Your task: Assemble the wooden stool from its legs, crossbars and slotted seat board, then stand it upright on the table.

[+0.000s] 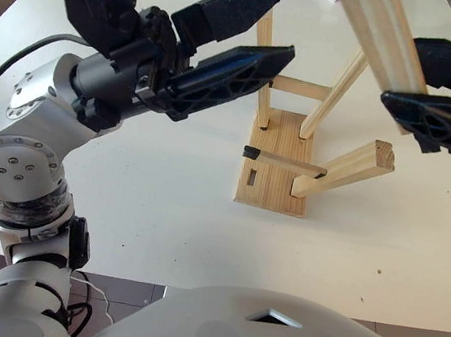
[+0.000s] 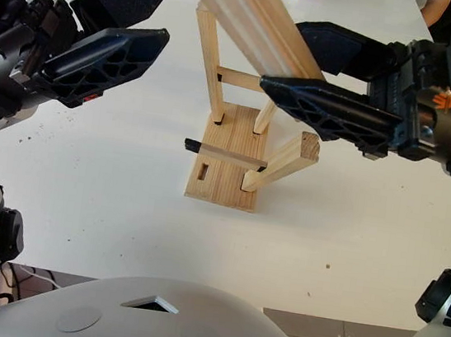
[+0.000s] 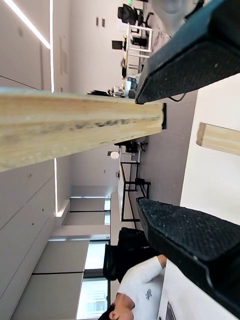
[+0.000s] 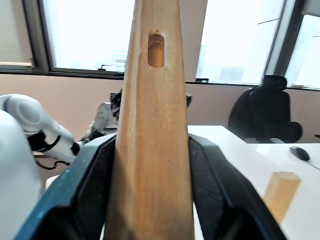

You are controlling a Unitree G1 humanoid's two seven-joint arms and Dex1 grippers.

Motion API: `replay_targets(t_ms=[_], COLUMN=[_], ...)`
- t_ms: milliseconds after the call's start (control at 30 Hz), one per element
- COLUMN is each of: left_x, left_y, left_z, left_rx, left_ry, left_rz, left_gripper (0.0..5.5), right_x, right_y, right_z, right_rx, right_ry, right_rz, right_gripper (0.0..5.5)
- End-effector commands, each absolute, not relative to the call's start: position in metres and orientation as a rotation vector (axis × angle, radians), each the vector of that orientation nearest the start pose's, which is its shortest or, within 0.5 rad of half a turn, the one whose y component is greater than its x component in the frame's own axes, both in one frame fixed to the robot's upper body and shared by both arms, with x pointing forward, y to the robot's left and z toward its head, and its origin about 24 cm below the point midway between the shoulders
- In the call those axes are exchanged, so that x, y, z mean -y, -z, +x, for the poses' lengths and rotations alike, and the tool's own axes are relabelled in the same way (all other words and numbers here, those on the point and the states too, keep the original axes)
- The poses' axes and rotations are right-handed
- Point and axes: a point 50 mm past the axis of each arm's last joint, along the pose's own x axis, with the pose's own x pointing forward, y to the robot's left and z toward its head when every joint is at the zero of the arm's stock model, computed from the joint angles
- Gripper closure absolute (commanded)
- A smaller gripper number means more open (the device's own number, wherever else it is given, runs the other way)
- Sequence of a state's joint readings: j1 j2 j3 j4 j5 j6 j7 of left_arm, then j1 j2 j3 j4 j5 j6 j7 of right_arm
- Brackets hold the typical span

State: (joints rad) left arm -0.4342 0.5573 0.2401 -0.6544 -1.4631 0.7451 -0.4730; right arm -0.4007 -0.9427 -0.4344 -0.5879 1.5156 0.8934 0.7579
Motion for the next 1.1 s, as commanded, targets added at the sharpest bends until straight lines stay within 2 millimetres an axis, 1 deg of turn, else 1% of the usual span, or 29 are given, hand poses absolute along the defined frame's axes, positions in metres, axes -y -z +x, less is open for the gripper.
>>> replay_targets(t_ms=[33,133,200,533,833,867,900,1100], left_x=[-0.131,-0.13,-0.128,-0.125,-0.129,-0.129,-0.129,-0.127], left_y=[-0.279,-0.282,-0.281,-0.278,-0.277,-0.277,-0.278,-0.275], left_z=[0.188,0.183,0.184,0.19,0.19,0.19,0.19,0.185], left_rx=[0.395,0.41,0.396,0.377,0.384,0.383,0.385,0.374], left_ry=[1.458,1.527,1.539,1.536,1.543,1.545,1.549,1.594], left_rz=[-0.377,-0.401,-0.401,-0.405,-0.412,-0.413,-0.419,-0.416], left_gripper=[2.04,2.04,2.04,2.04,2.04,2.22,2.25,3.32], right_x=[0.178,0.175,0.175,0.172,0.174,0.174,0.174,0.173], right_y=[-0.277,-0.276,-0.275,-0.271,-0.264,-0.263,-0.263,-0.261], right_z=[0.181,0.182,0.182,0.179,0.182,0.182,0.182,0.182], right_rx=[0.073,0.07,0.063,0.029,0.001,-0.001,-0.002,0.001], right_ry=[-1.483,-1.501,-1.508,-1.555,-1.549,-1.548,-1.548,-1.547], right_rz=[0.036,0.052,0.057,0.055,0.023,0.019,0.015,0.005], right_gripper=[3.39,3.39,3.39,3.39,3.39,3.39,3.39,3.39])
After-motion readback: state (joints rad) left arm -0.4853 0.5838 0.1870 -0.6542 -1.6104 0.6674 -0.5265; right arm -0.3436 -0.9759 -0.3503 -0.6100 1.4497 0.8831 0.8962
